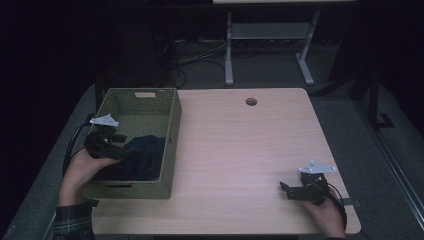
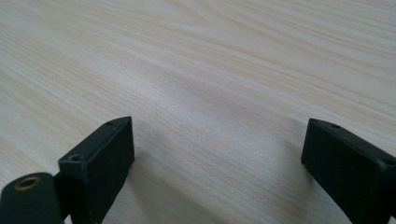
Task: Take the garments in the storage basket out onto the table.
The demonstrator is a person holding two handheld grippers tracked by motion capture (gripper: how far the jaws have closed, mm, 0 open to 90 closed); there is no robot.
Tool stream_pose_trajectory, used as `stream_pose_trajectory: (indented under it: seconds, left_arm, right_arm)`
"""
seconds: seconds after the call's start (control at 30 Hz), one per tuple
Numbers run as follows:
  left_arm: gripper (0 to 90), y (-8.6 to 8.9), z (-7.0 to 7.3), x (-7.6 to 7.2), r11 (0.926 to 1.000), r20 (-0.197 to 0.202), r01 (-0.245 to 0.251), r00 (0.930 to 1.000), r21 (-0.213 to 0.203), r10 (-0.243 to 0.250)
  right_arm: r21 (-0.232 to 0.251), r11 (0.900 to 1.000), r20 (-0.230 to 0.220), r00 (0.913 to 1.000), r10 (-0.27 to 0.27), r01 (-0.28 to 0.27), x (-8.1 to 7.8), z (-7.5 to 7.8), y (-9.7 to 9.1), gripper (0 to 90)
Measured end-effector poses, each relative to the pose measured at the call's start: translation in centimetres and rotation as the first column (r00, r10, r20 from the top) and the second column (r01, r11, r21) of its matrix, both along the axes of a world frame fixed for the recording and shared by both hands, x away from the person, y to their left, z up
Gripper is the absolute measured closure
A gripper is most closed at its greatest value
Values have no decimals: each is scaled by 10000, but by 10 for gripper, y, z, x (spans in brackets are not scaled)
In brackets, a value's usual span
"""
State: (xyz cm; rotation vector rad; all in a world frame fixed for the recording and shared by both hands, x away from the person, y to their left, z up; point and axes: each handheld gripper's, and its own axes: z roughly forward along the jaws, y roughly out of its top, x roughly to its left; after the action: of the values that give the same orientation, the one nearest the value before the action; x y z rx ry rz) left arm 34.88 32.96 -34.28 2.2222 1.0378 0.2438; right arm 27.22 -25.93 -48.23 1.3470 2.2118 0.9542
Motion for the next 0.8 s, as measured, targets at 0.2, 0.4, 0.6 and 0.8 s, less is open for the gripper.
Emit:
stream_pose_trajectory:
  seconds: [0.2, 0.4, 0.6, 0.8]
  left_arm:
    - [149, -2, -7, 3, 9997, -266, 112, 9996, 200, -107]
    - [149, -6, -15, 6, 9981, -676, 380, 9971, 477, -347]
    - [157, -8, -22, 9, 9979, -1114, 426, 9931, 483, -370]
    - [254, -8, -24, 10, 9961, -1333, 708, 9891, 529, -632]
  right_arm:
    - [1, 10000, 0, 10000, -2, 2, 0, 0, 0, 92]
    - [-5, 10000, 1, 10000, 5, -5, 0, 0, 0, 92]
    - [-5, 10000, 2, 10000, 5, -5, 0, 0, 0, 92]
    - [-4, 10000, 0, 10000, 3, -3, 0, 0, 0, 92]
